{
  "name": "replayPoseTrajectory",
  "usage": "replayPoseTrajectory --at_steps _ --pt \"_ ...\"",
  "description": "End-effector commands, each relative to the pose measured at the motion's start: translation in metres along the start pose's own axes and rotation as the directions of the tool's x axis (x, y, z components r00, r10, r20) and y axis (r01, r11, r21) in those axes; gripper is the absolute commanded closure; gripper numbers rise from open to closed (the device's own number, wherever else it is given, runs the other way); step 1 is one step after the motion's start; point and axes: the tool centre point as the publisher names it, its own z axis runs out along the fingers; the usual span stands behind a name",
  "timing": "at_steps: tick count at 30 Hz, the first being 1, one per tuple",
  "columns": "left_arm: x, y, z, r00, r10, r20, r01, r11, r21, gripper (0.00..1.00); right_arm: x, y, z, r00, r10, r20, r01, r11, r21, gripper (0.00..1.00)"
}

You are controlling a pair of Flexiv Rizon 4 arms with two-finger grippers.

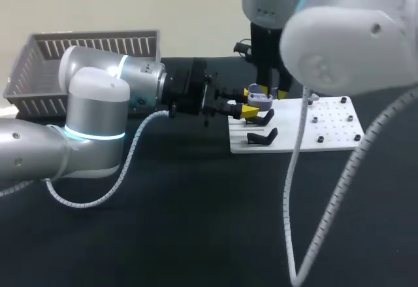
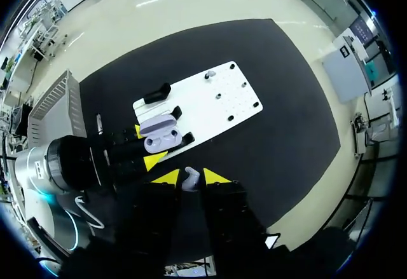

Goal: Pick up each earbud case from the left stands, insert the matching earbuds, close the lid, and place the case in the box.

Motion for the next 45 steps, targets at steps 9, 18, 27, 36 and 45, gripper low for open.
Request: replayPoseTrajectory --at_steps 9,18,27,36,45 --pt "0.001 0.0 0.0 1.0 0.001 0.001 -0.001 1.0 -0.002 1.0 -0.009 0.015 0.006 0.999 -0.021 -0.037 0.024 0.995 0.093 1.0" --pt "0.001 0.0 0.0 1.0 0.001 0.001 -0.001 1.0 -0.002 1.0 -0.014 0.013 0.007 0.999 0.013 -0.04 -0.01 0.996 0.088 1.0" --pt "0.001 0.0 0.0 1.0 0.001 0.001 -0.001 1.0 -0.002 1.0 -0.014 0.013 0.007 0.999 0.013 -0.04 -0.01 0.996 0.088 1.0" --pt "0.001 0.0 0.0 1.0 0.001 0.001 -0.001 1.0 -0.002 1.0 -0.017 0.016 0.002 0.995 0.089 -0.032 -0.085 0.989 0.119 1.0" --pt "0.001 0.0 0.0 1.0 0.001 0.001 -0.001 1.0 -0.002 1.0 -0.021 0.024 0.009 0.981 0.191 -0.034 -0.179 0.961 0.209 1.0"
